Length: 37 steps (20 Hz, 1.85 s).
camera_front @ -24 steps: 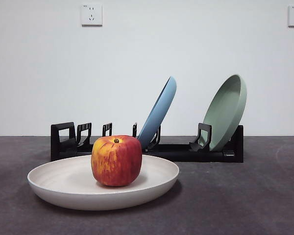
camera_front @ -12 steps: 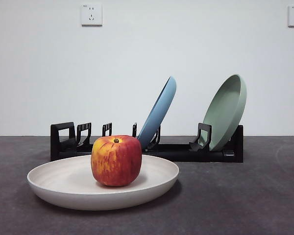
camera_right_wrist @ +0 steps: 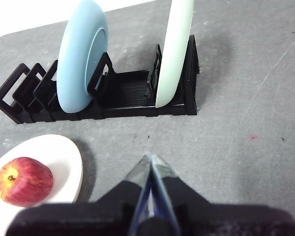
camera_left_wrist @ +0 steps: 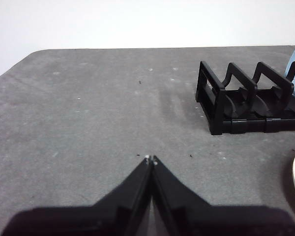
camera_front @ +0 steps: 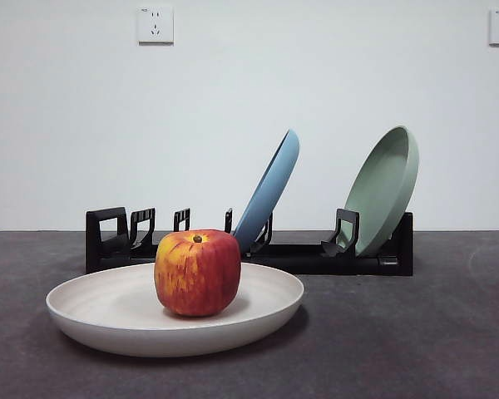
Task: Take the yellow plate from the plate rack,put the plate on the table,take the apple from the table,put the apple in the plate
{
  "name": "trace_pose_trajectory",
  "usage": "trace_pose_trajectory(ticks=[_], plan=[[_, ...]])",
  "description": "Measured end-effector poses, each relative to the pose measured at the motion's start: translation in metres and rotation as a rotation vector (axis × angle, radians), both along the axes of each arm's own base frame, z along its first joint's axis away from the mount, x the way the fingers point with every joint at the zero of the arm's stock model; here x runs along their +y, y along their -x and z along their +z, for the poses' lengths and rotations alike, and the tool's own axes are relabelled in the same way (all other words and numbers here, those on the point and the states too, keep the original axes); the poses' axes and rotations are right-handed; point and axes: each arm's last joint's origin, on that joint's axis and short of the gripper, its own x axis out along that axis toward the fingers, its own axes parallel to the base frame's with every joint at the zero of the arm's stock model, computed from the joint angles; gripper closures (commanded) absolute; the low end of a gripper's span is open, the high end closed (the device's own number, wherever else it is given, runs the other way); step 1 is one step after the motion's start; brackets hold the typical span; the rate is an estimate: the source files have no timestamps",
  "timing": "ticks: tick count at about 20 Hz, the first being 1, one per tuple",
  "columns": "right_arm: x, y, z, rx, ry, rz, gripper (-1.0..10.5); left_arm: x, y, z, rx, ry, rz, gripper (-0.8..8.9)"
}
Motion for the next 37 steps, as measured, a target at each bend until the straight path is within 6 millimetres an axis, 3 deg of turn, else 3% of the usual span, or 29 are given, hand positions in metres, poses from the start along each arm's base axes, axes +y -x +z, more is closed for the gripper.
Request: trace_pose_trajectory(ticks=[11,17,20,24,28,33,37], plan=[[0.000,0.000,0.000,-0.001,0.000,0.000,9.5,0.000,0.000,0.000,0.000,0.000,0.000,8.15],[-0.018,0.020,0.007,-0.149,0.115,-0.119,9.5,0.000,0.000,0.000,0.000,0.000,0.000,8.15],[-0.029,0.031,-0.011,-0.243,0.155,-0.176,9.5,0.000,0.000,0.000,0.000,0.000,0.000,8.15],[-0.035,0.028,-0.048,-0.397,0.152,-0.191,9.5,0.000,0.000,0.000,0.000,0.000,0.000,8.15],[-0.034,0.023,-0.079,-0.353,0.159,-0.164,9.5,0.000,0.000,0.000,0.000,0.000,0.000,8.15],[-0.033,0.020,-0.097,-0.296,0.161,-0.160,9.5,0.000,0.000,0.000,0.000,0.000,0.000,8.15],[-0.033,0.020,-0.098,-0.289,0.151,-0.158,9.5,0.000,0.000,0.000,0.000,0.000,0.000,8.15]])
